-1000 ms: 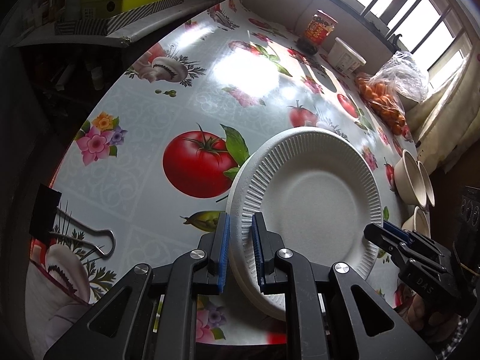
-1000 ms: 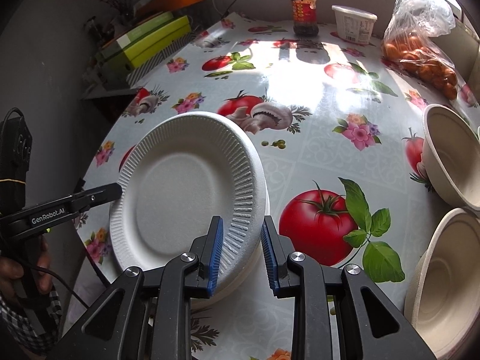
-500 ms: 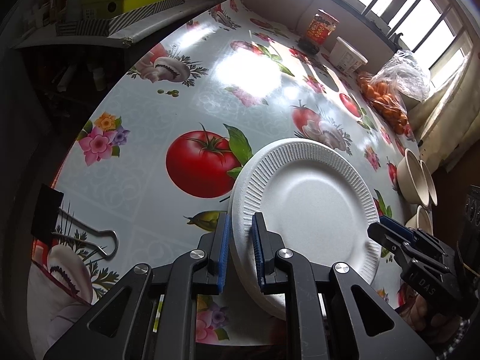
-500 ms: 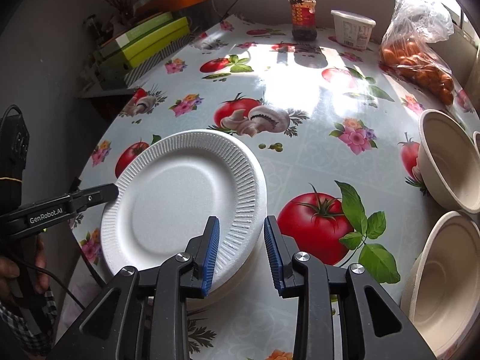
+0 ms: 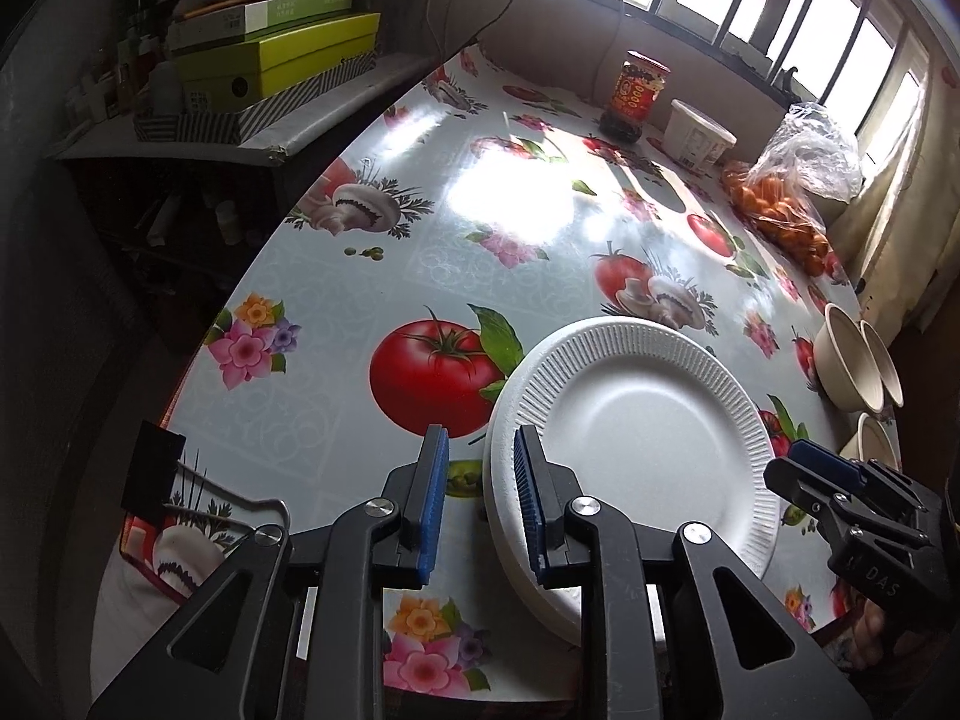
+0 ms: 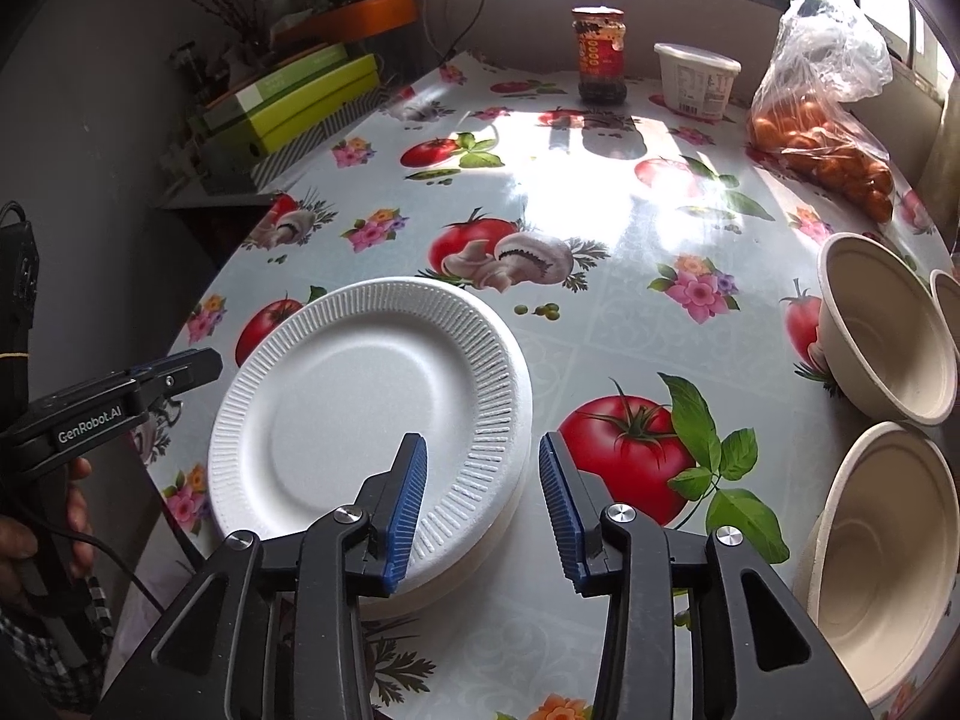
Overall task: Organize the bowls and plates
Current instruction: 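Lower the white plates onto the table and open both tools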
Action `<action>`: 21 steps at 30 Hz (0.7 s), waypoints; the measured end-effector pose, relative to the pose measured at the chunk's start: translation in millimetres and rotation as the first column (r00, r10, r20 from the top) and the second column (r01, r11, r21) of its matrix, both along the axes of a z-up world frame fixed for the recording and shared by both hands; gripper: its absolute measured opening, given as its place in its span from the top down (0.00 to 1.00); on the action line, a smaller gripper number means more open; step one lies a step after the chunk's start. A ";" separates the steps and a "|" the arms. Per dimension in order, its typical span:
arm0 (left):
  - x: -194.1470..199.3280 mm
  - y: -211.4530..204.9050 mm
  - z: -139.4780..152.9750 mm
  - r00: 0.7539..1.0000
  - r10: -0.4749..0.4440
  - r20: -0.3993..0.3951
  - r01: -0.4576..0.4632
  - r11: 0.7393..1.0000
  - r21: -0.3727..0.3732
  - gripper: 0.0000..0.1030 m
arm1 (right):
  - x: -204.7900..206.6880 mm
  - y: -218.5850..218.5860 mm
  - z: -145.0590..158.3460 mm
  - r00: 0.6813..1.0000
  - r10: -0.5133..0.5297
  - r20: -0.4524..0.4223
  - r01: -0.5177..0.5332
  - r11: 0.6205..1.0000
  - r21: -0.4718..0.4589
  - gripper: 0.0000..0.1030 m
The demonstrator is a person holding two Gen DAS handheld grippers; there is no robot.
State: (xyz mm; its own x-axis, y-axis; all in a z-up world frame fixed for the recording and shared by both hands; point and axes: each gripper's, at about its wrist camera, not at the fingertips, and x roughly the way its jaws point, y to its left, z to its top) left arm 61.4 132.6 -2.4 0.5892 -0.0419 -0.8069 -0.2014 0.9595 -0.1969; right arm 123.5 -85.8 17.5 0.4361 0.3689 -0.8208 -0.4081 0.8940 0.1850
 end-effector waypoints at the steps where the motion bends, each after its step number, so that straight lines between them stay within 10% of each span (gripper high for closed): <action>1: -0.6 -0.9 2.2 1.000 -0.001 0.010 0.001 1.000 0.013 0.77 | -0.5 -0.7 0.7 1.000 -0.004 0.005 0.004 1.000 -0.002 0.62; 21: 20.4 -58.0 29.8 0.988 -0.128 0.084 0.120 0.988 0.096 0.77 | -5.1 -33.3 25.9 0.989 -0.105 0.101 0.102 0.994 0.034 0.60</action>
